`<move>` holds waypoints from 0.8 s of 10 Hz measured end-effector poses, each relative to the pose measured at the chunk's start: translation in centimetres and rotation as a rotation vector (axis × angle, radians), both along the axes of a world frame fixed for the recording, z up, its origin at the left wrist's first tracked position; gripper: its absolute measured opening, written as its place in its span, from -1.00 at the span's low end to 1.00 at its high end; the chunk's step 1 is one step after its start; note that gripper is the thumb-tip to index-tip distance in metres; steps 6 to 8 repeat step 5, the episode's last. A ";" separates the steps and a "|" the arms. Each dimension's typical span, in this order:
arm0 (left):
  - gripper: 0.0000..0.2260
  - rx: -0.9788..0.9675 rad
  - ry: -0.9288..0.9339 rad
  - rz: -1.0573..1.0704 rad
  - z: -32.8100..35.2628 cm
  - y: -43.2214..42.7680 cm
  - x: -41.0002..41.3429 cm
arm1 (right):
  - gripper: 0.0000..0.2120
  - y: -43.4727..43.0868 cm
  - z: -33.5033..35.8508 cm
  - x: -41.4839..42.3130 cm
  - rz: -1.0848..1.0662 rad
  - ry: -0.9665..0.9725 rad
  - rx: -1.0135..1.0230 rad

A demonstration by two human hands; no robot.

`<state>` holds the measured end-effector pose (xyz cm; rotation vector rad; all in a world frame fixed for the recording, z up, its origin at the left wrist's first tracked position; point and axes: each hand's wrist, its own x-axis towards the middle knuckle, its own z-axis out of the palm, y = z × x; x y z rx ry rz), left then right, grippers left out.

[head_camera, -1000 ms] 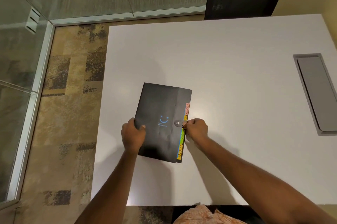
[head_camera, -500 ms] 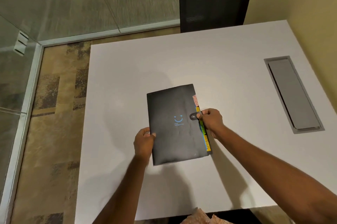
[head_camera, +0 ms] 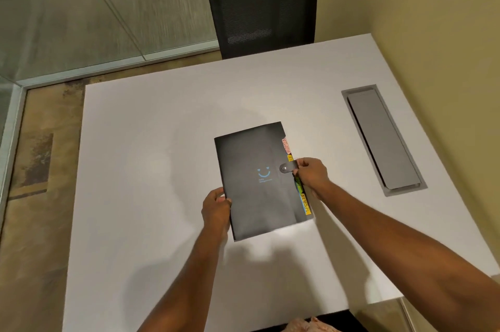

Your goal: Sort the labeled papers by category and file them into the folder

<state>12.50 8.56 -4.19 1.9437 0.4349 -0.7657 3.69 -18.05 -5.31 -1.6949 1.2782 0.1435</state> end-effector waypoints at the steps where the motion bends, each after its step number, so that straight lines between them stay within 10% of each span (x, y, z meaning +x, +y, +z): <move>1: -0.61 0.025 0.001 0.029 0.4 -1.2 -0.9 | -0.67 -1.1 -0.4 -1.0 0.107 -0.017 0.059; 5: -0.48 0.099 -0.284 -0.201 6.6 -3.2 -1.2 | -0.26 -0.5 4.8 -0.6 0.718 0.088 -0.252; 8: -0.48 0.099 -0.284 -0.201 6.6 -3.2 -1.2 | -0.26 -0.5 4.8 -0.6 0.718 0.088 -0.252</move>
